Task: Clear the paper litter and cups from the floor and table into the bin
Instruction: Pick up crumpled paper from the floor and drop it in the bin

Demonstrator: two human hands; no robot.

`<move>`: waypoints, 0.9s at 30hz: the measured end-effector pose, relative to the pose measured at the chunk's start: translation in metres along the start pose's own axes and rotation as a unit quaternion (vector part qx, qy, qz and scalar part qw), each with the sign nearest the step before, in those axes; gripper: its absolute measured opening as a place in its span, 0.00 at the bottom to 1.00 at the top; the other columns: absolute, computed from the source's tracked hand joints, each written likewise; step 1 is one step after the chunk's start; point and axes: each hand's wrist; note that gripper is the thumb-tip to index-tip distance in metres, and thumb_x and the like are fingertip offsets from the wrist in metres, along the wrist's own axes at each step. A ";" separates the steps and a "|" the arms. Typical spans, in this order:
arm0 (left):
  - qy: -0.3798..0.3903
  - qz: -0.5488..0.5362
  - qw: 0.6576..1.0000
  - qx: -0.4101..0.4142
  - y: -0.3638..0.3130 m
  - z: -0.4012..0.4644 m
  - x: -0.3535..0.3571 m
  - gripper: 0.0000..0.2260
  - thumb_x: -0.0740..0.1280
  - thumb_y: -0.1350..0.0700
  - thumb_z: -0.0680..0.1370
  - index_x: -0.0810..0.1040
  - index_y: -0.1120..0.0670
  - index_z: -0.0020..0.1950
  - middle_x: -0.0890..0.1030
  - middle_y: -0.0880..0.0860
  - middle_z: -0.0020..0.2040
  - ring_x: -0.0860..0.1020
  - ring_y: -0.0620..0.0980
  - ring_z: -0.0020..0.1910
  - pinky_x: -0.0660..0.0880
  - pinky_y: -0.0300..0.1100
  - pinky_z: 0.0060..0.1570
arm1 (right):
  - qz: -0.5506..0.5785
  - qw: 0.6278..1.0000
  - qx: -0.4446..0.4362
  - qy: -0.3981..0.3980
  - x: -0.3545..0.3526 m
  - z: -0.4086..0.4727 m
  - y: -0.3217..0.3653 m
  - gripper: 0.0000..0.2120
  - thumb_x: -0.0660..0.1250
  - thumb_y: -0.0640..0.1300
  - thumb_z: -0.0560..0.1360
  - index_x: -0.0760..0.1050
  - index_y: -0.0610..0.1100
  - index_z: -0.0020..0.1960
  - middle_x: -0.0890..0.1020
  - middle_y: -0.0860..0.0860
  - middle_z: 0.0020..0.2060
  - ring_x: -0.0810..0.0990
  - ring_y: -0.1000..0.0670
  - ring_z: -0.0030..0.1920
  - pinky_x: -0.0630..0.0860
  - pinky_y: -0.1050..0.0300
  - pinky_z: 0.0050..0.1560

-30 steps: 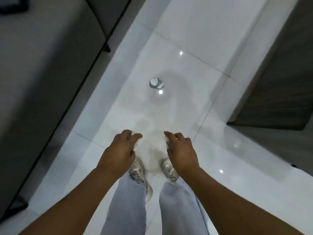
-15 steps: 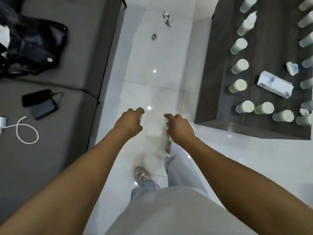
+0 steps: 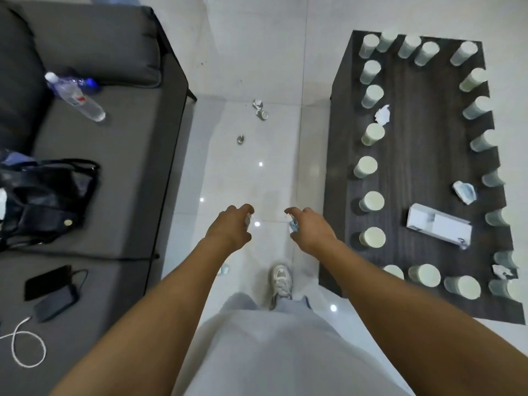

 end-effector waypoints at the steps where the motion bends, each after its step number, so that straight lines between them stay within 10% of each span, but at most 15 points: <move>1: 0.000 0.003 1.000 0.005 -0.009 0.013 -0.010 0.24 0.66 0.60 0.74 0.67 0.48 0.69 0.71 0.55 0.58 0.73 0.55 0.52 0.72 0.43 0.44 | 0.002 1.000 0.001 -0.001 -0.013 0.010 -0.004 0.28 0.63 0.38 0.77 0.61 0.52 0.74 0.72 0.45 0.60 0.72 0.40 0.60 0.74 0.49 0.56; 27: 0.032 0.135 0.971 0.195 -0.249 0.476 -0.323 0.25 0.66 0.61 0.74 0.66 0.50 0.70 0.72 0.57 0.59 0.73 0.57 0.56 0.74 0.46 0.52 | 0.082 0.986 0.091 -0.110 -0.403 0.401 -0.068 0.27 0.64 0.39 0.75 0.66 0.52 0.72 0.74 0.43 0.61 0.74 0.40 0.60 0.74 0.49 0.59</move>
Point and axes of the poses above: each hand's wrist, its own z-axis towards the middle knuckle, its own x-axis out of the palm, y = z × x
